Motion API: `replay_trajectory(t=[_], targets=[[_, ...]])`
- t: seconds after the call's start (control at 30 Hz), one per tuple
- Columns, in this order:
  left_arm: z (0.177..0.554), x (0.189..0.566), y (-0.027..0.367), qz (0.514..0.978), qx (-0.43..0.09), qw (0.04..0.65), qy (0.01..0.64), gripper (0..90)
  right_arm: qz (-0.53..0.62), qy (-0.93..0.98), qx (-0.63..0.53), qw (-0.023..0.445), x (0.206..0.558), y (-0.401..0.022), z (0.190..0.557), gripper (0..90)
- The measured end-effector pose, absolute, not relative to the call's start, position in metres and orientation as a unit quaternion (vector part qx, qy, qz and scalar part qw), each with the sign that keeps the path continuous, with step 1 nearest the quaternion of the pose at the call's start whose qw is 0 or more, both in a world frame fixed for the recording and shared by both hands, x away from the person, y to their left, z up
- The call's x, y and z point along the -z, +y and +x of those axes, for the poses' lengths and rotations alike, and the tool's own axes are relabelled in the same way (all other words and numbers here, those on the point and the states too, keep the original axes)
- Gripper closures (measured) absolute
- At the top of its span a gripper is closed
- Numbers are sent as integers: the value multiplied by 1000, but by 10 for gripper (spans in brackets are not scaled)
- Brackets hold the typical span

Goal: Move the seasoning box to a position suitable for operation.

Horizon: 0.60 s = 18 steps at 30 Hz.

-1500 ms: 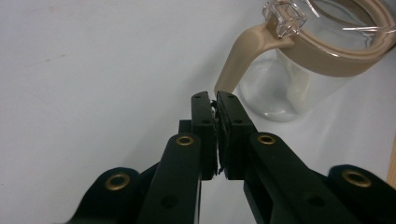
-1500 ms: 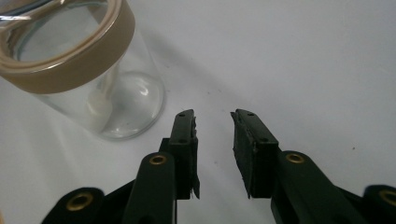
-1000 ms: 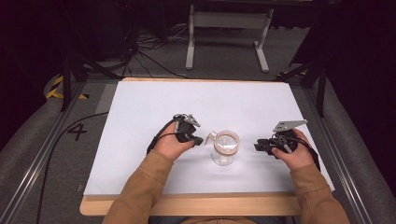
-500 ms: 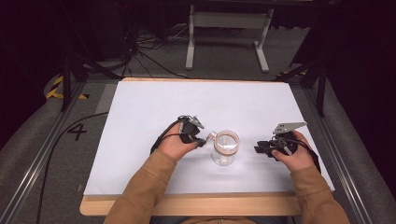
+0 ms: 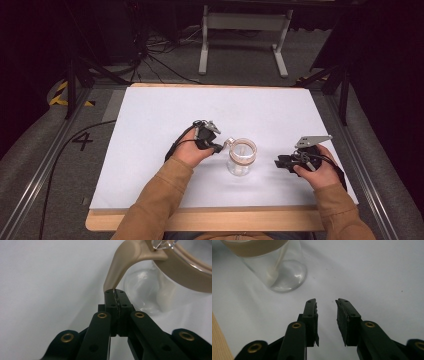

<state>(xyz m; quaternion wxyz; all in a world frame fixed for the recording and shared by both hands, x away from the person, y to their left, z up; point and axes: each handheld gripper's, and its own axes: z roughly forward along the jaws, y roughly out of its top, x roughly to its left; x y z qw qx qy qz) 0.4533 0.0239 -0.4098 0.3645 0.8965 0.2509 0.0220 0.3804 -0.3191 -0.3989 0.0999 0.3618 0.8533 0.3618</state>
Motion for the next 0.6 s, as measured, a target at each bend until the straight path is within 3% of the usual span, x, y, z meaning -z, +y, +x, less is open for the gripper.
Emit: replay_trajectory(t=[0.43, 0.6], targets=[[462, 416, 19, 886, -26, 389, 250, 898, 372, 851, -355, 108, 403, -323, 374, 736], [457, 407, 22, 885, -35, 393, 248, 862, 366, 849, -362, 118, 401, -319, 374, 852]])
